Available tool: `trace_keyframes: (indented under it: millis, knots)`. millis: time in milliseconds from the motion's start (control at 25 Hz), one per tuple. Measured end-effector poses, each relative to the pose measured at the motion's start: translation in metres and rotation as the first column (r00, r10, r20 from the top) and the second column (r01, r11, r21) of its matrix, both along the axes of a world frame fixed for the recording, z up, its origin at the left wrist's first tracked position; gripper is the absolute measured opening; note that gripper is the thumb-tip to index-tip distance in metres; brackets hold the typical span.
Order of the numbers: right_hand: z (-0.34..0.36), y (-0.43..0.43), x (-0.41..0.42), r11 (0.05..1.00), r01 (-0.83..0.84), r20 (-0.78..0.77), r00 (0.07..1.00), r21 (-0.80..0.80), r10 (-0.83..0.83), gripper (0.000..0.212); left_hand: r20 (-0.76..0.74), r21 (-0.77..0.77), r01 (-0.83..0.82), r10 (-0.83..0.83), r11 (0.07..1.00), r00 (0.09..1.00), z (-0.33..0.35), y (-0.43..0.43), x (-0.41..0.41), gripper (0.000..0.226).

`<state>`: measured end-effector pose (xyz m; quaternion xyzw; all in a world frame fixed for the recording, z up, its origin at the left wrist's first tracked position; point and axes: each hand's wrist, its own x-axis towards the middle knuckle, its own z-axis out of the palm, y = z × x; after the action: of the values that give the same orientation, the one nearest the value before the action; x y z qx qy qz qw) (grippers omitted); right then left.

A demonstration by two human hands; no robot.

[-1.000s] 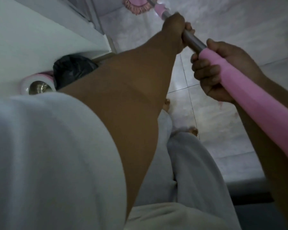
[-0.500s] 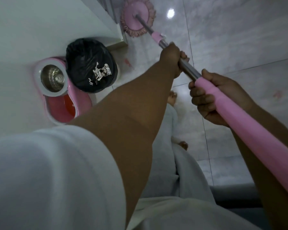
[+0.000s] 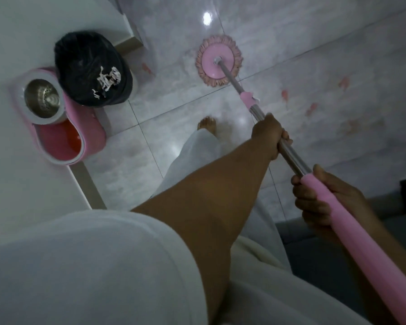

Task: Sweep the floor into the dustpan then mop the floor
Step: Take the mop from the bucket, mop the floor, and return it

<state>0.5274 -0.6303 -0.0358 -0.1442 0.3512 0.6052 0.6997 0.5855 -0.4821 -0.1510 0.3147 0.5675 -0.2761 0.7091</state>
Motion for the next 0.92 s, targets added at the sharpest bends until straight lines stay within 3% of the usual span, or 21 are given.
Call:
trace_keyframes:
  millis: [120, 280, 360, 640, 920]
  knots:
    - [0.015, -0.009, -0.022, 1.000, -0.010, -0.111, 0.994, 0.017, 0.011, 0.033, -0.056, -0.034, 0.029, -0.031, 0.999, 0.998, 0.010, -0.017, -0.029, 0.033]
    - [0.018, 0.011, -0.013, 0.940, -0.242, 0.022, 0.967, -0.242, 0.255, 0.035, -0.054, 0.001, -0.021, 0.021, 1.000, 0.998, 0.015, 0.008, -0.031, 0.032]
    - [0.018, 0.028, -0.004, 0.906, -0.302, 0.037, 0.945, -0.296, 0.326, 0.036, -0.055, 0.004, -0.075, 0.075, 0.997, 0.996, 0.012, 0.029, -0.033, 0.034]
    - [0.003, 0.133, 0.005, 0.816, -0.482, 0.068, 0.847, -0.320, 0.527, 0.035, -0.076, 0.090, -0.267, 0.274, 0.959, 0.959, -0.014, 0.131, -0.054, 0.040]
    - [-0.013, 0.156, 0.022, 0.834, -0.469, 0.100, 0.852, -0.291, 0.514, 0.036, -0.070, 0.144, -0.329, 0.341, 0.933, 0.937, -0.028, 0.158, -0.039, 0.035]
